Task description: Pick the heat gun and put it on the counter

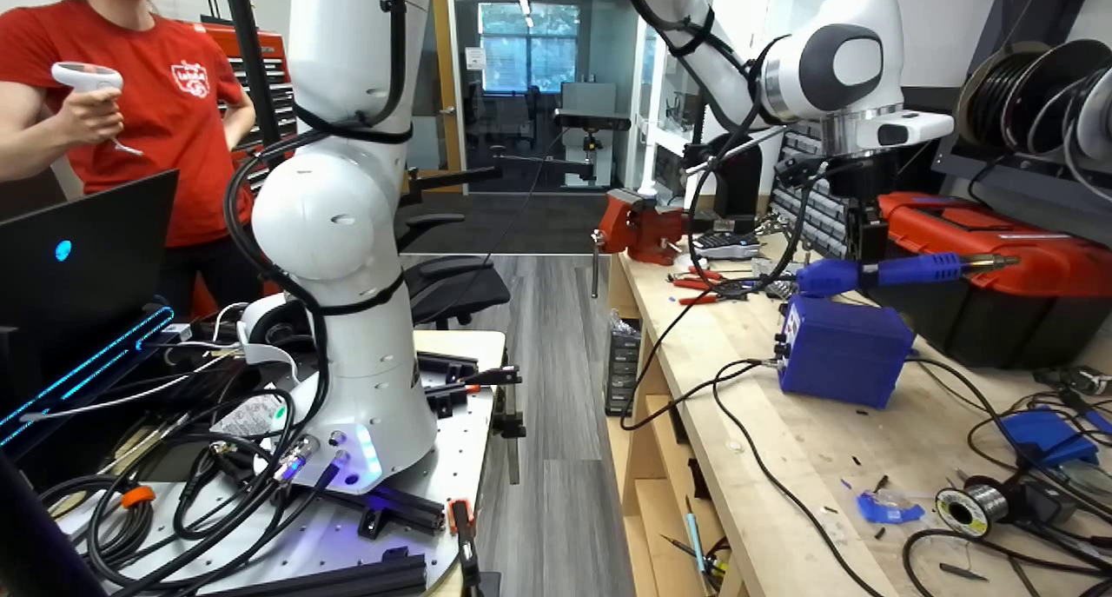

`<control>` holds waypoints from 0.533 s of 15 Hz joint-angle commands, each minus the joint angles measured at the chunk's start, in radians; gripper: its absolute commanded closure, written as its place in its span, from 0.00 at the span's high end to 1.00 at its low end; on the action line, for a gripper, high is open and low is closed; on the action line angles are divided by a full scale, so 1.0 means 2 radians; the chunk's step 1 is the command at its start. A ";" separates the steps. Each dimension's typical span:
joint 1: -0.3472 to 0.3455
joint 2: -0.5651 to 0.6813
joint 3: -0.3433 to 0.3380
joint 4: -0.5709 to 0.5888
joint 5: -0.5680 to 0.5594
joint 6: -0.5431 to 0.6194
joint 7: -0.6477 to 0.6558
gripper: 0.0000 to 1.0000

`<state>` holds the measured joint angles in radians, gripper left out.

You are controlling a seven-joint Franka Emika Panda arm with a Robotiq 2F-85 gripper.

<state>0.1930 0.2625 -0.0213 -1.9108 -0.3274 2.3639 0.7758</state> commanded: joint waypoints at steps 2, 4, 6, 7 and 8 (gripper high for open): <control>-0.023 -0.023 0.001 -0.035 0.027 0.004 -0.052 0.15; -0.030 -0.023 -0.002 -0.043 0.032 0.006 -0.066 0.15; -0.037 -0.023 -0.005 -0.051 0.039 0.008 -0.078 0.15; -0.039 -0.022 -0.006 -0.055 0.041 0.008 -0.081 0.15; -0.041 -0.021 -0.008 -0.059 0.043 0.011 -0.085 0.15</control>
<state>0.1330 0.2625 -0.0344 -1.9734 -0.2743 2.3664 0.6543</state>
